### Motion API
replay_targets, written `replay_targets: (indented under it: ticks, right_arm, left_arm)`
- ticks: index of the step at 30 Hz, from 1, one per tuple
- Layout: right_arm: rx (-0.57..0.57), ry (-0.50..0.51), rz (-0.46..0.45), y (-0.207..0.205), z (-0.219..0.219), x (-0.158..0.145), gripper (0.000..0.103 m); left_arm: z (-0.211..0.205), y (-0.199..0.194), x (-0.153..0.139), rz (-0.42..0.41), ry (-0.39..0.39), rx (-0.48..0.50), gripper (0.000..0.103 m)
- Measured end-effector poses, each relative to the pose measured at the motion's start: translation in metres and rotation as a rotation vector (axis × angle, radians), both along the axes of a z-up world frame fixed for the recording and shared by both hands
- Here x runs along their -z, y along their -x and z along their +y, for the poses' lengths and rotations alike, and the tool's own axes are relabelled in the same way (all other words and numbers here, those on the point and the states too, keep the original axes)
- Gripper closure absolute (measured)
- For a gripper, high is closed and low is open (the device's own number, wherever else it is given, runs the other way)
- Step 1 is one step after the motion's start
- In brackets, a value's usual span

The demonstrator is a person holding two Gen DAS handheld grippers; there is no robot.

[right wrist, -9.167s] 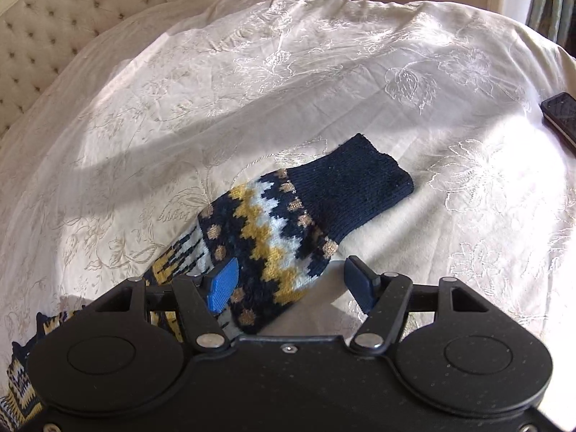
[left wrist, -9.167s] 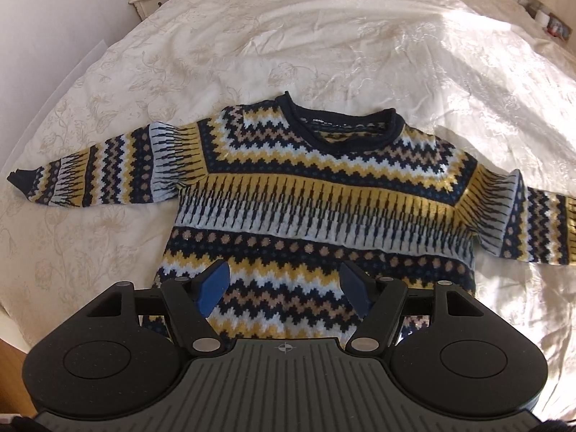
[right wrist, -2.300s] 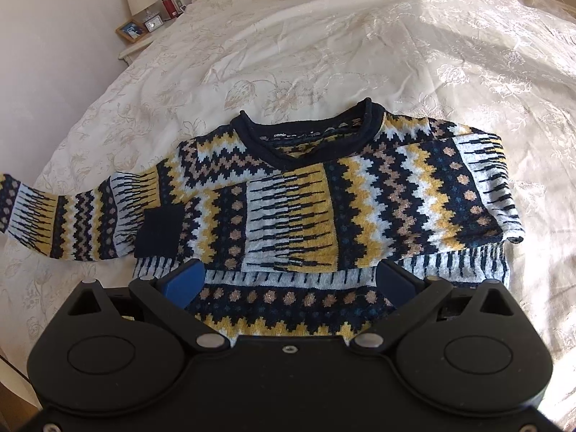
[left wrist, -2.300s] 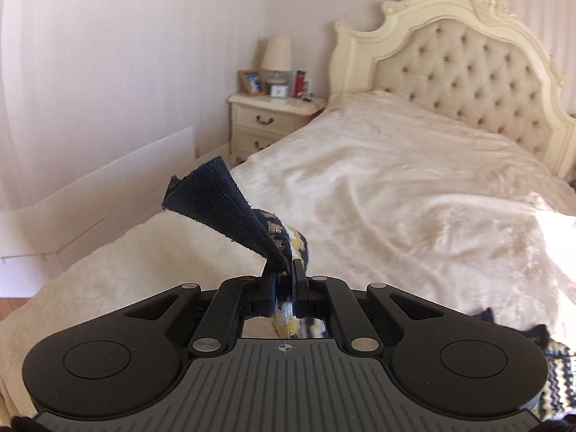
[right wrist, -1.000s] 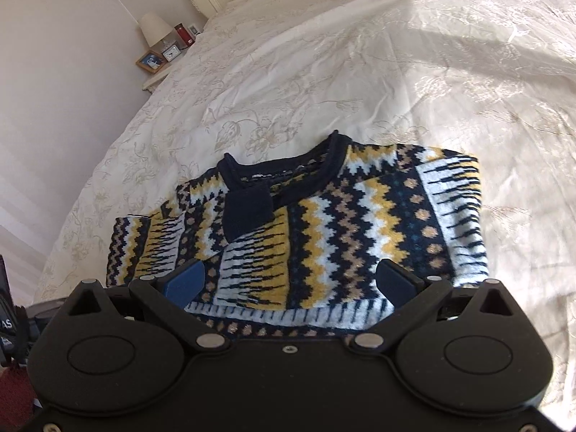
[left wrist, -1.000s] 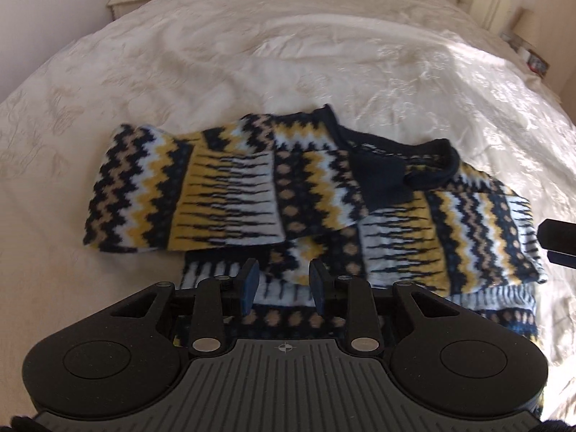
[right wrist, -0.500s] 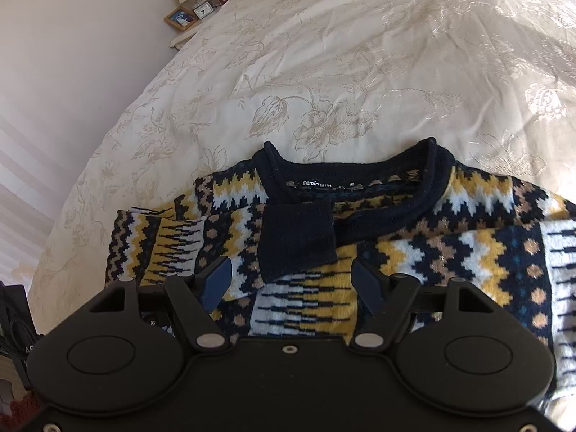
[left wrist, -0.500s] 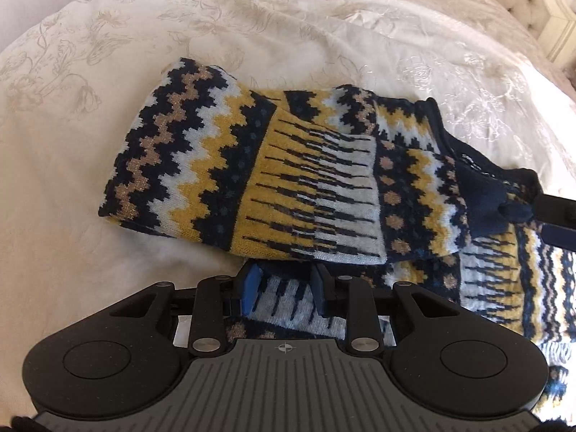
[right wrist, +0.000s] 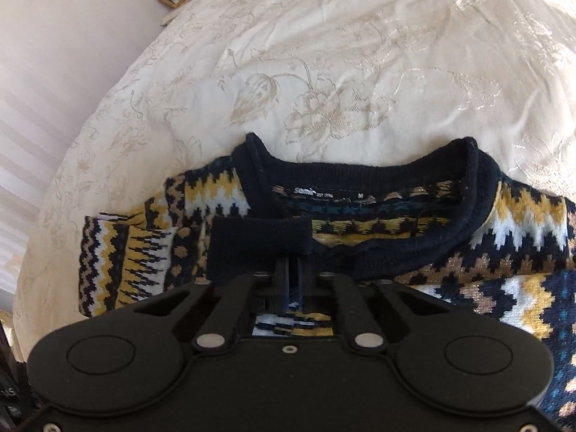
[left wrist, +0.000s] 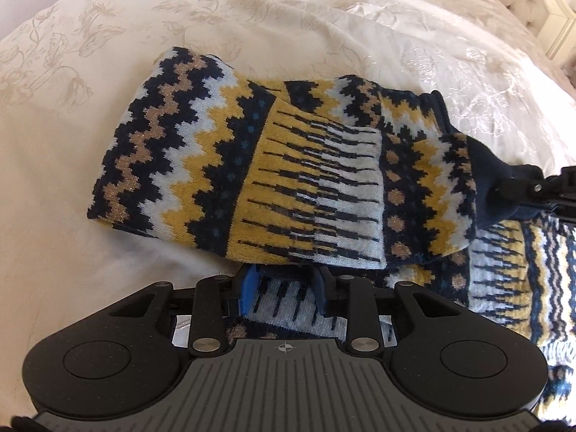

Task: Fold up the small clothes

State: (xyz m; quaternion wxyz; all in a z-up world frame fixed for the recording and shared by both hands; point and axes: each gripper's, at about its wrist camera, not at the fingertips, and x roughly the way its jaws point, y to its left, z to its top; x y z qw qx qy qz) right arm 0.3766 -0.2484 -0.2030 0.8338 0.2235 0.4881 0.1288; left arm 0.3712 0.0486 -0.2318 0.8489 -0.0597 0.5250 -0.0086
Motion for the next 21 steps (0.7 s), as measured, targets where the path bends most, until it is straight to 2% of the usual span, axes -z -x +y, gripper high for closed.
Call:
replay_targets:
  ticks: [6, 10, 14, 21]
  right_arm:
    - [0.060, -0.109, -0.180, 0.038, -0.017, -0.080, 0.097]
    - [0.158, -0.103, -0.220, 0.070, -0.050, -0.111, 0.097]
    - [0.244, -0.019, -0.161, 0.092, -0.084, -0.105, 0.097]
    - [0.349, 0.114, -0.023, 0.116, -0.127, -0.061, 0.098]
  left_arm:
    - [0.000, 0.003, 0.000, -0.014, -0.006, -0.002, 0.072]
    - [-0.001, 0.005, -0.001, -0.023, -0.020, 0.010, 0.071]
    - [-0.002, 0.005, -0.001, -0.027, -0.028, 0.023, 0.071]
    - [0.000, 0.003, -0.003, -0.024, -0.040, 0.044, 0.070]
